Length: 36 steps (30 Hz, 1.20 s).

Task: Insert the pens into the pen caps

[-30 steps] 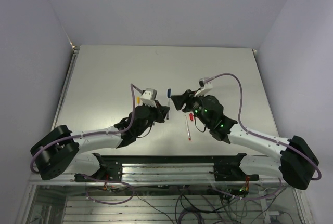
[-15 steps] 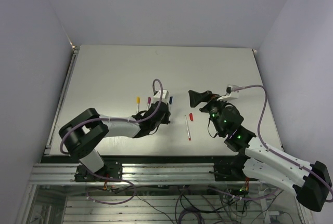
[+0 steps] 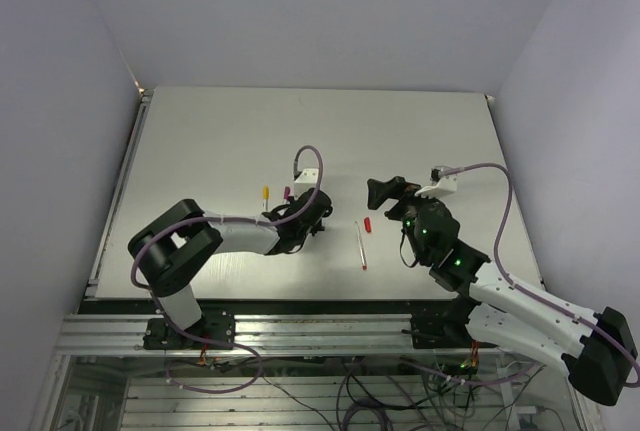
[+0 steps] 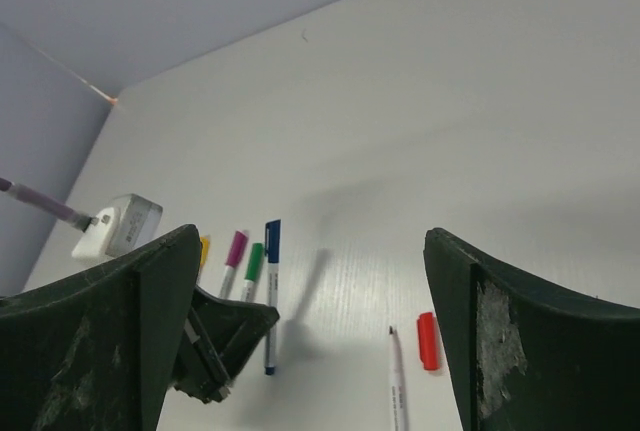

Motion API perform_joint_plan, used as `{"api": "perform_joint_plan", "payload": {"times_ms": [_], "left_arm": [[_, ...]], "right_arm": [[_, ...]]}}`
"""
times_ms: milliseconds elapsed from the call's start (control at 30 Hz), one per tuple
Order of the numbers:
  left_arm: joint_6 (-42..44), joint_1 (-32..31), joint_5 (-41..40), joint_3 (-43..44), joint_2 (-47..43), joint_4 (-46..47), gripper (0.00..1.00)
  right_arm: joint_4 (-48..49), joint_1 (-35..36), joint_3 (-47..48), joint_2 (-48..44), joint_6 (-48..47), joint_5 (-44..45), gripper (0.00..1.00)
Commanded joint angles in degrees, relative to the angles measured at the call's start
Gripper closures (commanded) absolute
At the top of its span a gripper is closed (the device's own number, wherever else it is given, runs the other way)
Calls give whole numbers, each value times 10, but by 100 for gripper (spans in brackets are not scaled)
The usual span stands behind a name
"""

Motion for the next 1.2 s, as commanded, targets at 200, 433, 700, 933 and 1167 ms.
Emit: {"api": "perform_joint_plan", "payload": {"times_ms": [200,433,700,933,1167], "left_arm": [[-22,19,-27,44,42,-58,87],[-36,26,-20,48,48,-69,69],[-18,26,-24,53,0,-74,59],[-9,26,-25,56,-54,-99,58],[-6,-16,4,49,-67,-100,55]], "right_arm": [[-14,-2,-5,9,-20,28,8],[-18,-2,-3,21,-23,27,8],[-26,-2,5,34,-20,33,8],[-40,-2,7,34,-5,66,9],[-42,-2,-1,29,11,77,11]]}}
